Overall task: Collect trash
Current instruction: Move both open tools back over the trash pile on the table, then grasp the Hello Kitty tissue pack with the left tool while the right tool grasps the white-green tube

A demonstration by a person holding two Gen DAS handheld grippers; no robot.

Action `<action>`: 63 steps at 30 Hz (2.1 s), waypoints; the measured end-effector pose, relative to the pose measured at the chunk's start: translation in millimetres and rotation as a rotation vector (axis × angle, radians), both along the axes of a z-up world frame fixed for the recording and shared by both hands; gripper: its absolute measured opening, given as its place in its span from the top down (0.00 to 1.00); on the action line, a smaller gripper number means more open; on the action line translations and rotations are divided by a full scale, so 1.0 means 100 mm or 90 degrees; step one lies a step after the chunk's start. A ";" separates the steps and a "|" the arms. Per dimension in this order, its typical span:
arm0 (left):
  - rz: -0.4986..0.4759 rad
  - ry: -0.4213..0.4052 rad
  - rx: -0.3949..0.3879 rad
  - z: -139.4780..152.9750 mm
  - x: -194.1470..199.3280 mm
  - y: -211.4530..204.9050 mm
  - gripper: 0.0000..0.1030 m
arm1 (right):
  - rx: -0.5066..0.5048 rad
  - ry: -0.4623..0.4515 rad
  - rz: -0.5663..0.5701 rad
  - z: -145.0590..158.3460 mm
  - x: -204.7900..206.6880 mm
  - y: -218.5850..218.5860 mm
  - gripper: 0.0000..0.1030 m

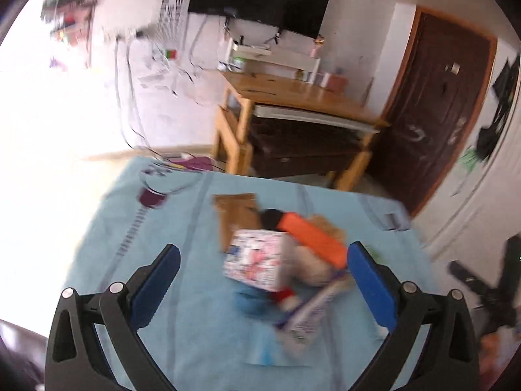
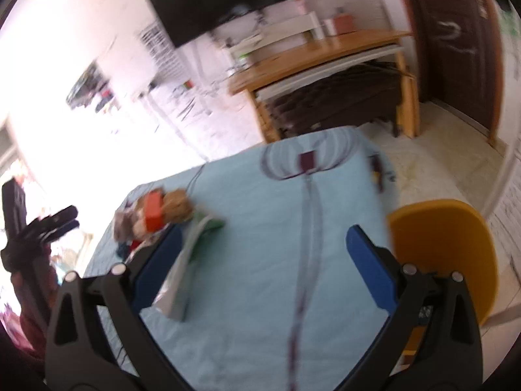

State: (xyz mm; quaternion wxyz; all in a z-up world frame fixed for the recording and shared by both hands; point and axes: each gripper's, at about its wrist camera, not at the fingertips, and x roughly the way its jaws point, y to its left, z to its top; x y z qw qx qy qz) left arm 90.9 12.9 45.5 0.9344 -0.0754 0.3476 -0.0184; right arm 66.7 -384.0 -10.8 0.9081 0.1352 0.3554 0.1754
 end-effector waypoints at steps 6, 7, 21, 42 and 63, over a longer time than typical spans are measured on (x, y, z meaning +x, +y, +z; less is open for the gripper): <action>0.003 -0.036 0.075 -0.16 0.04 -0.16 0.06 | -0.096 0.002 0.068 -0.06 0.08 0.66 0.06; -0.001 -0.043 0.088 -0.16 0.05 -0.20 0.07 | -0.099 0.004 0.072 -0.07 0.09 0.71 0.06; -0.039 0.041 0.077 -0.50 0.31 -0.32 0.55 | -0.152 0.020 0.088 -0.23 0.10 0.96 0.06; 0.004 0.042 -0.117 -0.52 0.34 0.28 0.90 | -0.198 0.030 0.101 -0.26 0.15 1.20 0.06; -0.020 -0.019 -0.105 -0.14 0.05 0.19 0.90 | -0.222 0.018 0.047 -0.31 0.16 0.93 0.77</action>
